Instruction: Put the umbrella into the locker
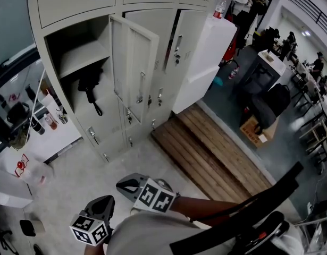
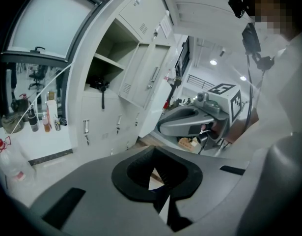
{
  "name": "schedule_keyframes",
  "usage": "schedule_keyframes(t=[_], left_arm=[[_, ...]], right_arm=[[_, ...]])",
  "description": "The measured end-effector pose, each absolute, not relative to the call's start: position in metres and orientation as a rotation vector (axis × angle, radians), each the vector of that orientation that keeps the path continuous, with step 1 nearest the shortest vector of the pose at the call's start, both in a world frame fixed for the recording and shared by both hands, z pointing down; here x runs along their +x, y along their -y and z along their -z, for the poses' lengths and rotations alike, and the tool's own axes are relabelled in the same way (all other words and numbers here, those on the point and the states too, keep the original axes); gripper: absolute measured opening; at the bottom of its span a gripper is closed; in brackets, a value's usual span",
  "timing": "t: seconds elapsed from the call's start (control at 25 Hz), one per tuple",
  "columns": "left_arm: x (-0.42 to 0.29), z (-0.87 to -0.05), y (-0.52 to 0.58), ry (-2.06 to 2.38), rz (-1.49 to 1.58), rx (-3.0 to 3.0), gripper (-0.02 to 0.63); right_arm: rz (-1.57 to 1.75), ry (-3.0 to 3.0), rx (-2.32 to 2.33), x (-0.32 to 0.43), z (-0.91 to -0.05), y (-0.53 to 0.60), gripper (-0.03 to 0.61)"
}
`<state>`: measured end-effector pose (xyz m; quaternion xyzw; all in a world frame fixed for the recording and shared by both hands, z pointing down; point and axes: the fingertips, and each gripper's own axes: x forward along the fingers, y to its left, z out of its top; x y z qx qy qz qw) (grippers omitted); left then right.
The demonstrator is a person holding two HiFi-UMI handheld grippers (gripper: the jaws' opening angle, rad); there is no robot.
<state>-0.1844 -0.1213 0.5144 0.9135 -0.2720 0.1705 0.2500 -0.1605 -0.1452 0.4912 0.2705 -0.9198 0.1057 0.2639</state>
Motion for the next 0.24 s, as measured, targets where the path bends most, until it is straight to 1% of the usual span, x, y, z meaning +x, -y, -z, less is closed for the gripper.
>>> schedule_keyframes(t=[0.24], left_arm=[[-0.187,-0.517,0.1221,0.736,-0.473,2.481,0.011]], right_arm=[[-0.288,2.488,0.716,-0.1661,-0.4927,0.1473,0.017]])
